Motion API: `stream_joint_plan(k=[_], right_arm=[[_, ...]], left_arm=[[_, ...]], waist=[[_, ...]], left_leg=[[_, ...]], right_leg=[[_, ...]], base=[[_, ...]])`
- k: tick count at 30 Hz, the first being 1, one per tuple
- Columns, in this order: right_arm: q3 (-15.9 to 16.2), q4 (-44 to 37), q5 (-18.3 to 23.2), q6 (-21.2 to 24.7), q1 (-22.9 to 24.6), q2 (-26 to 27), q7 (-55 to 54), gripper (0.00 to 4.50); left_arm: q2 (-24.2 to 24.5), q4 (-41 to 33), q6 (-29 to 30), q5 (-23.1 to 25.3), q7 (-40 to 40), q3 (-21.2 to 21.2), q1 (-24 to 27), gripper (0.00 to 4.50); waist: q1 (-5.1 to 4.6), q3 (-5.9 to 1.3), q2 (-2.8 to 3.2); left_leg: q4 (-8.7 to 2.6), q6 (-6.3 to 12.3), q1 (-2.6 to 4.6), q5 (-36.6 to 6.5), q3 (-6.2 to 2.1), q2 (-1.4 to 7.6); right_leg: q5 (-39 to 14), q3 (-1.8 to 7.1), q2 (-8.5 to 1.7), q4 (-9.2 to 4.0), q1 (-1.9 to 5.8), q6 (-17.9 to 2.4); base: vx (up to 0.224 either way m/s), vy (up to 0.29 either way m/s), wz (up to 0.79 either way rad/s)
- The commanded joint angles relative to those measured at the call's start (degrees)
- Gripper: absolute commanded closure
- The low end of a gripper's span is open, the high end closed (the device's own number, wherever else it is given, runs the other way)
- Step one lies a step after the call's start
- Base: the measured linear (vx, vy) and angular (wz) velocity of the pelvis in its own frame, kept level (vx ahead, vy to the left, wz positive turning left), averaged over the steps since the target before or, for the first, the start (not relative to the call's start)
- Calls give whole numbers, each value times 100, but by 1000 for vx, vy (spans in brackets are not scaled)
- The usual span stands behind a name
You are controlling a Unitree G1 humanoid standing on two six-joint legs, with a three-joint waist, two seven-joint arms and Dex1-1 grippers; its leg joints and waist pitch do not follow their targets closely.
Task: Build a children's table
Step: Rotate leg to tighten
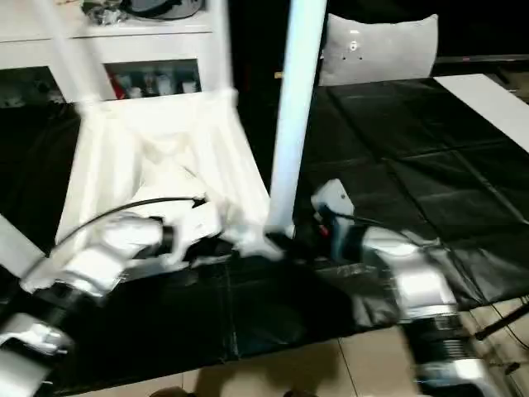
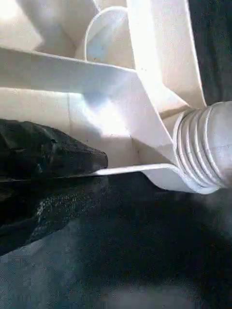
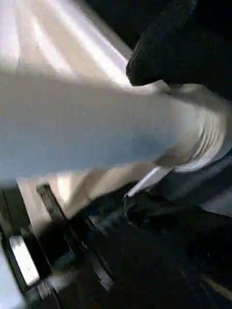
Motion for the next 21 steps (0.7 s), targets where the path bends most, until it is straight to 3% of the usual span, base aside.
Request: stream_joint_plan(k=[1, 3, 4, 8, 13, 14, 21], right_arm=[[116, -48, 101, -71, -43, -96, 372, 57], [252, 11, 17, -246, -76, -243, 682, 57], [304, 33, -17, -288, -94, -281, 779, 84], [461, 85, 75, -200, -182, -354, 1247, 113], [586, 75, 154, -48, -211, -331, 1519, 151], [598, 83, 159, -43, -215, -333, 1537, 164], [611, 79, 246, 92, -213, -275, 1665, 225]], left_arm=[[7, -102, -309, -26, -497, -263, -59, 450], [109, -73, -457, 21, -732, -358, -77, 450], [133, -58, -500, 36, -809, -387, -88, 450], [191, 68, -773, 71, -1156, -485, -166, 450], [201, 139, -904, 63, -1285, -527, -221, 450], [194, 150, -909, 64, -1288, -527, -231, 450], [153, 263, -948, 76, -1325, -501, -276, 450]], waist=[[-2, -412, -19], [21, -397, -23], [23, -395, -35], [65, -394, -50], [90, -411, -53], [84, -411, -81], [88, -415, -71]], left_leg=[[-356, 499, 34, -803, -1, 218], [-366, 436, 31, -912, -1, 219], [-368, 410, 34, -951, -2, 221], [-376, 341, 45, -993, -2, 224], [-370, 346, 36, -879, -10, 225], [-370, 353, 31, -868, -6, 226], [-364, 347, 27, -801, -7, 223]], right_leg=[[-915, 250, -351, -310, 328, -1419], [-1136, 252, -367, -335, 325, -1372], [-1221, 252, -369, -342, 322, -1346], [-1446, 262, -373, -354, 315, -1258], [-1288, 257, -371, -325, 325, -1273], [-1265, 256, -370, -325, 330, -1280], [-1252, 254, -374, -319, 329, -1281]], base=[[0, 0, 0], [0, 0, 0], [0, 0, 0], [0, 0, 0], [0, 0, 0], [0, 0, 0], [0, 0, 0]])
